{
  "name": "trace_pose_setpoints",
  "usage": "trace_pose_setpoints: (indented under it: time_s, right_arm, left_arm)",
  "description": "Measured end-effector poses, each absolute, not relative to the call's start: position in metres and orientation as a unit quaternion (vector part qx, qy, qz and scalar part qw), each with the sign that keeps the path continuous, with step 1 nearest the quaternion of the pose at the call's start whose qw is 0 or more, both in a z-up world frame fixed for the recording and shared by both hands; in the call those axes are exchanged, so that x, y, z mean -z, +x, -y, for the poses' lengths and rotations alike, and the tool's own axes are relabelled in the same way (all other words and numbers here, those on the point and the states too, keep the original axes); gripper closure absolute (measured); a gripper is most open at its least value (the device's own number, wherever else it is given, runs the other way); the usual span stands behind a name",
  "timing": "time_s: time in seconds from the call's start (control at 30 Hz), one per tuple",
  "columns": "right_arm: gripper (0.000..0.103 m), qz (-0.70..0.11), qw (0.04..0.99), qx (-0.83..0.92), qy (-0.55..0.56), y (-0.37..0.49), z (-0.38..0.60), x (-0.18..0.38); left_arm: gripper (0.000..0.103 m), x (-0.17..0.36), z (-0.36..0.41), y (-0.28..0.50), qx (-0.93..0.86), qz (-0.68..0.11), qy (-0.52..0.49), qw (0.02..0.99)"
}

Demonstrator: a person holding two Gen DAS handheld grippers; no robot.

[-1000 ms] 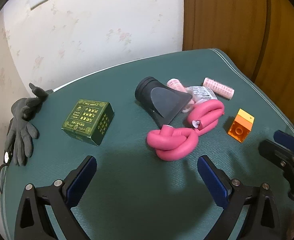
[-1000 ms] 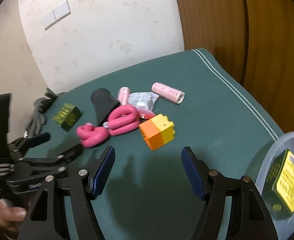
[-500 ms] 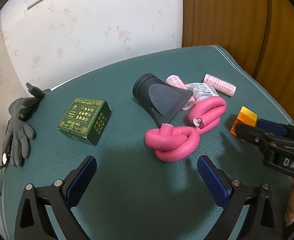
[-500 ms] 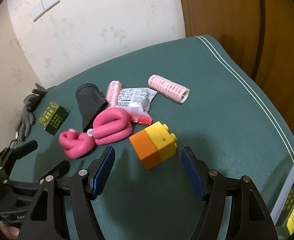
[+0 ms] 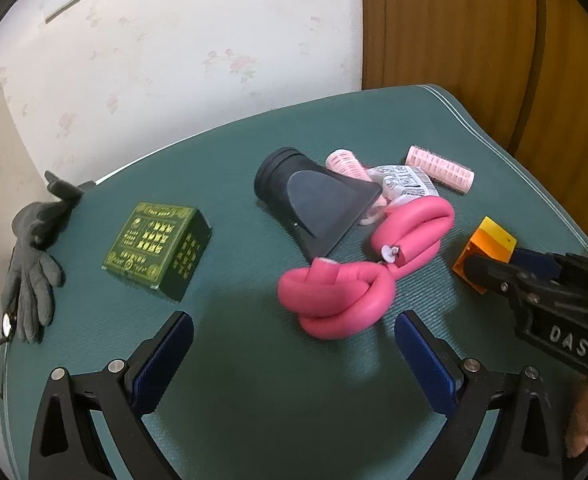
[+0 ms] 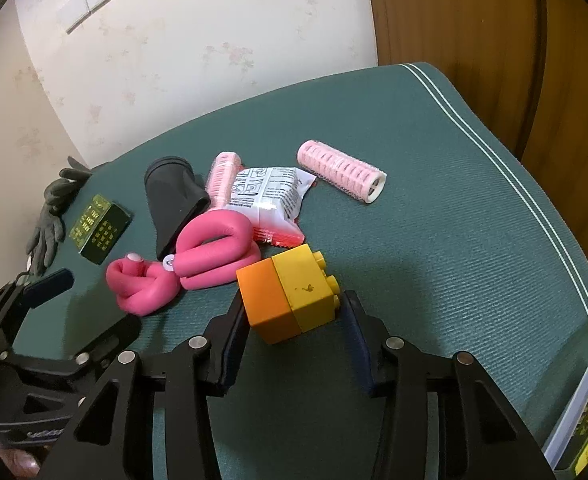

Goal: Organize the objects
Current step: 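Grasp the pink foam curler with the left gripper while the right gripper holds the block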

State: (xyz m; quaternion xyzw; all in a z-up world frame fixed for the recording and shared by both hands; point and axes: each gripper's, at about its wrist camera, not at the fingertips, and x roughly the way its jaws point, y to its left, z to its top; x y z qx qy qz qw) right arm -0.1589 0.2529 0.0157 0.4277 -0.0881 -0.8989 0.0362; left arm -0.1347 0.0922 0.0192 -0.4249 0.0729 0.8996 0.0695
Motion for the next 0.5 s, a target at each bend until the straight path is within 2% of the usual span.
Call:
trace_pose_setpoints:
  time_s: [0.3, 0.37, 0.43, 0.5]
  right_arm:
    - [0.057, 0.108, 0.039, 0.9, 0.421, -0.153, -0.259, -0.019]
    - [0.057, 0.108, 0.04, 0.899, 0.422, -0.153, -0.258, -0.018]
    - [0.057, 0.101, 0.04, 0.901, 0.42, -0.152, -0.255, -0.019]
    - [0.057, 0.098, 0.038, 0.903, 0.417, -0.151, -0.255, -0.021]
  left_arm:
    - [0.001, -0.015, -0.106, -0.151, -0.896, -0.071, -0.433, 0.066]
    - [0.006, -0.013, -0.105, -0.153, -0.895, -0.065, -0.436, 0.069]
    - [0.016, -0.01, -0.104, -0.156, -0.892, -0.059, -0.442, 0.072]
    - [0.021, -0.007, -0.102, -0.157, -0.89, -0.052, -0.447, 0.073]
